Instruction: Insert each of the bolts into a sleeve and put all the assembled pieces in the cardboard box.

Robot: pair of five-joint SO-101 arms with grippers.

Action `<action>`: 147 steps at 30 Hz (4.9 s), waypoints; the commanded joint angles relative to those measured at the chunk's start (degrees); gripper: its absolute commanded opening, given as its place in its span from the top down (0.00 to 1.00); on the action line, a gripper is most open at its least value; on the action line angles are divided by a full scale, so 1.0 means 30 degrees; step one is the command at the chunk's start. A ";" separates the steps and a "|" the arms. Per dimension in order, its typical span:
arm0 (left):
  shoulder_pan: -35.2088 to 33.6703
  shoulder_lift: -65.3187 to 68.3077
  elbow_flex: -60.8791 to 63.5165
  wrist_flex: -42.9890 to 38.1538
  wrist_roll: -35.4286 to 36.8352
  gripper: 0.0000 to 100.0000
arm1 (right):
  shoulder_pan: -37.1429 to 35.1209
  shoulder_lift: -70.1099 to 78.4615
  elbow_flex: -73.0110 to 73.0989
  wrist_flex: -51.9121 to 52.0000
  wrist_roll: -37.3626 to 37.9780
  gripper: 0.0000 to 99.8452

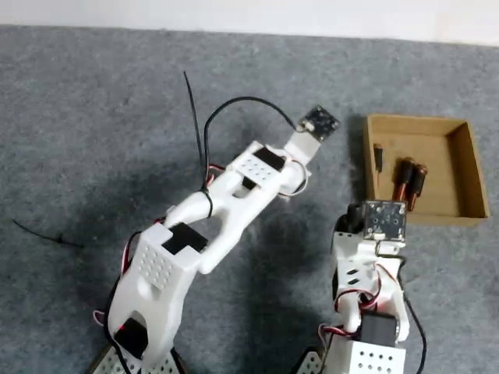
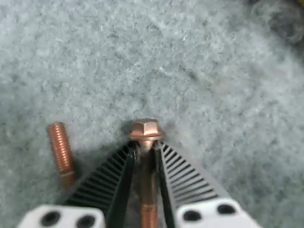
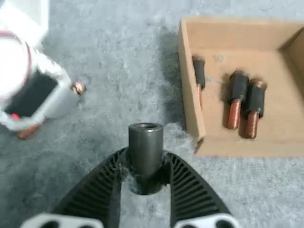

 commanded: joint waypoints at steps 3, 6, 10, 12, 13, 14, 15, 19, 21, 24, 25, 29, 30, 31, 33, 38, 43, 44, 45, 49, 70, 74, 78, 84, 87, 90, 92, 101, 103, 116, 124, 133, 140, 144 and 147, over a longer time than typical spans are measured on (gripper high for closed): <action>-0.0278 -0.1832 0.0161 0.0410 0.2608 1.00 | -0.0337 -0.0220 0.0747 -0.2271 -0.0147 1.00; -0.0190 -0.4703 0.1861 0.0352 0.3810 1.00 | -0.1890 -0.0220 0.1158 -0.3092 -0.0059 1.00; -0.0103 -0.9685 0.6198 -0.0791 0.4864 1.00 | -0.3824 -0.0220 0.1480 -0.4176 -0.0029 1.00; -0.0220 -1.2586 0.9158 -0.2901 0.5128 1.00 | -0.4527 -0.0220 0.1802 -0.4967 -0.0029 1.00; -0.0308 -1.4081 1.0799 -0.4366 0.5070 1.00 | -0.4879 -0.0220 0.2037 -0.5319 -0.0029 1.00; -0.0425 -1.5575 1.2586 -0.5978 0.5099 1.00 | -0.5201 -0.0220 0.2242 -0.5670 -0.0029 1.00; -0.0425 -1.6923 1.4344 -0.7707 0.5099 1.00 | -0.5582 -0.0220 0.2418 -0.5963 -0.0029 1.00; -0.0161 -2.1465 2.0381 -1.4623 0.5099 1.00 | -0.7136 -0.0190 0.2476 -0.6051 0.0000 0.99; -0.0044 -2.2725 2.2549 -1.7612 0.5099 1.00 | -0.7927 -0.0190 0.2476 -0.6051 0.0000 0.99; -0.0132 -2.3839 2.4454 -2.0659 0.5128 1.00 | -0.9099 -0.0161 0.2476 -0.5993 0.0440 0.99; -0.0161 -2.4015 2.4835 -2.1333 0.5216 1.00 | -0.9451 -0.0132 0.2476 -0.5934 0.1084 0.99; -0.0659 -2.4747 2.5656 -2.2593 0.8381 1.00 | -1.0447 -0.0132 0.2476 -0.5465 0.2637 0.99; -0.0894 -2.5070 2.5685 -2.2535 0.9289 1.00 | -1.0505 -0.0132 0.2476 -0.5436 0.2637 0.99; -0.1187 -2.5451 2.5744 -2.2535 1.0139 1.00 | -1.0505 -0.0132 0.2476 -0.5436 0.2637 0.99; -0.1685 -2.6300 2.5773 -2.2535 1.1897 1.00 | -1.0505 -0.0132 0.2476 -0.5436 0.2637 0.99; -0.2212 -2.8821 2.6623 -2.1890 1.4740 1.00 | -1.0476 -0.0132 0.2476 -0.5436 0.2637 0.99; -0.0777 -3.1253 2.7707 -1.9634 1.4711 1.00 | -1.0476 -0.0132 0.2476 -0.5436 0.2637 0.99; -0.0571 -3.1516 2.7766 -1.9223 1.4711 1.00 | -1.0476 -0.0132 0.2476 -0.5436 0.2637 0.99; -0.0454 -3.1780 2.7795 -1.8842 1.4711 1.00 | -1.0476 -0.0132 0.2476 -0.5436 0.2637 0.99; -0.0337 -3.1839 2.7853 -1.8403 1.4711 1.00 | -1.0476 -0.0132 0.2476 -0.5436 0.2637 0.99; -0.0308 -3.0842 2.7941 -1.8374 1.4799 1.00 | -1.1443 -0.0190 0.2505 -0.6051 0.2667 0.99; -0.0278 -3.0960 2.8703 -1.8374 1.4769 1.00 | -1.0974 -0.0190 0.2447 -0.6286 0.2667 0.99; 0.0484 -3.0960 2.9524 -1.8374 1.4740 1.00 | -1.0388 -0.0190 0.2447 -0.6608 0.2667 0.99; 0.0454 -3.0960 2.9817 -1.8315 1.4711 1.00 | -1.0388 -0.0190 0.2447 -0.6608 0.2667 0.99; 0.0454 -3.0960 3.0051 -1.8315 1.4711 1.00 | -1.0359 -0.0190 0.2447 -0.6608 0.2667 0.99; 0.0454 -3.0960 3.0169 -1.8315 1.4535 1.00 | -1.0359 -0.0190 0.2447 -0.6608 0.2667 0.99; 0.0542 -3.0989 3.0315 -1.8315 1.3597 1.00 | -1.0330 -0.0190 0.2447 -0.6608 0.2667 0.99; 0.1832 -3.0989 3.1341 -1.8315 1.0872 1.00 | -0.9451 -0.0190 0.2418 -0.6960 0.2579 0.99; 0.2125 -3.0989 3.1487 -1.8315 1.0315 1.00 | -0.9421 -0.0190 0.2418 -0.6960 0.2608 0.99; 0.0542 -3.0989 3.1575 -1.8315 1.0286 0.91 | -0.9392 -0.0190 0.2447 -0.6989 0.2637 0.99; 0.0190 -3.0989 3.1165 -1.6176 1.1282 0.73 | -0.8484 -0.0190 0.2418 -0.6989 0.2637 0.99; -0.2740 -3.1018 3.0608 -1.6234 1.3333 0.74 | -0.8044 -0.0190 0.2447 -0.6989 0.2608 0.99; -0.2740 -3.1018 3.0725 -1.6205 1.3333 0.74 | -0.7956 -0.0161 0.2447 -0.6930 0.2579 0.99; -0.2945 -3.0989 3.0842 -1.6205 1.3333 0.74 | -0.7927 -0.0161 0.2447 -0.6930 0.2579 0.99; -0.3355 -3.0989 3.1048 -1.6205 1.3304 0.74 | -0.7458 -0.0161 0.2447 -0.6930 0.2579 0.99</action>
